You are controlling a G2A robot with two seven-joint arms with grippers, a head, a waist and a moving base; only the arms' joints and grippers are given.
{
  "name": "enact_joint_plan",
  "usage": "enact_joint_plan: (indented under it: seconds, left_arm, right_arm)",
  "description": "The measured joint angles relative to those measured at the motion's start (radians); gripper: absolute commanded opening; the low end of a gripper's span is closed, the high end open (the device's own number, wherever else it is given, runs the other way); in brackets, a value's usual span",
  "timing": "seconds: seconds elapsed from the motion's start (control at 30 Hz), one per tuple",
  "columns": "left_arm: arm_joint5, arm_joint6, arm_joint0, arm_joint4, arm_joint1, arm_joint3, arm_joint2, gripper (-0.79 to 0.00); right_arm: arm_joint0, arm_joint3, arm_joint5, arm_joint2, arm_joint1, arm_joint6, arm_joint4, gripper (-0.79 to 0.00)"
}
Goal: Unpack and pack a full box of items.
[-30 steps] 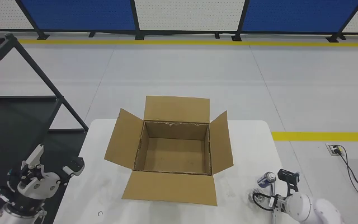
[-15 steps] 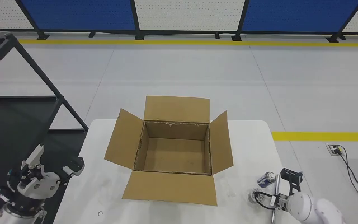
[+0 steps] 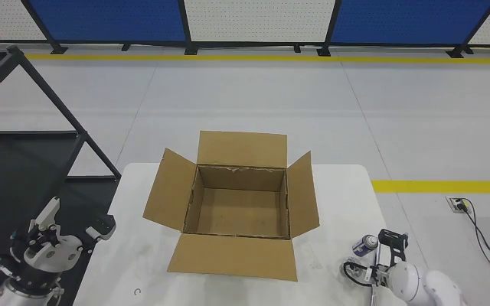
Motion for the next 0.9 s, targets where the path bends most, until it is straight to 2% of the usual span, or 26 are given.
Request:
enact_joint_plan:
  seconds: [0.13, 0.7, 0.83, 0.87, 0.9]
  left_arm:
    - [0.0, 0.0, 0.0, 0.0, 0.0, 0.0, 0.0, 0.0]
    - [0.0, 0.0, 0.0, 0.0, 0.0, 0.0, 0.0, 0.0]
    - [0.0, 0.0, 0.0, 0.0, 0.0, 0.0, 0.0, 0.0]
    - [0.0, 0.0, 0.0, 0.0, 0.0, 0.0, 0.0, 0.0]
    - [0.0, 0.0, 0.0, 0.0, 0.0, 0.0, 0.0, 0.0]
  right_arm:
    - [0.0, -0.002, -0.001, -0.001, -0.001, 0.006, -0.008, -0.637]
    - [0.013, 0.016, -0.012, -0.018, -0.009, 0.018, -0.022, -0.646]
    - [0.019, 0.03, -0.016, -0.021, -0.011, 0.018, -0.023, -0.693]
    - [0.02, 0.033, -0.017, -0.022, -0.011, 0.018, -0.022, -0.76]
    - [0.022, 0.036, -0.017, -0.022, -0.012, 0.018, -0.022, -0.785]
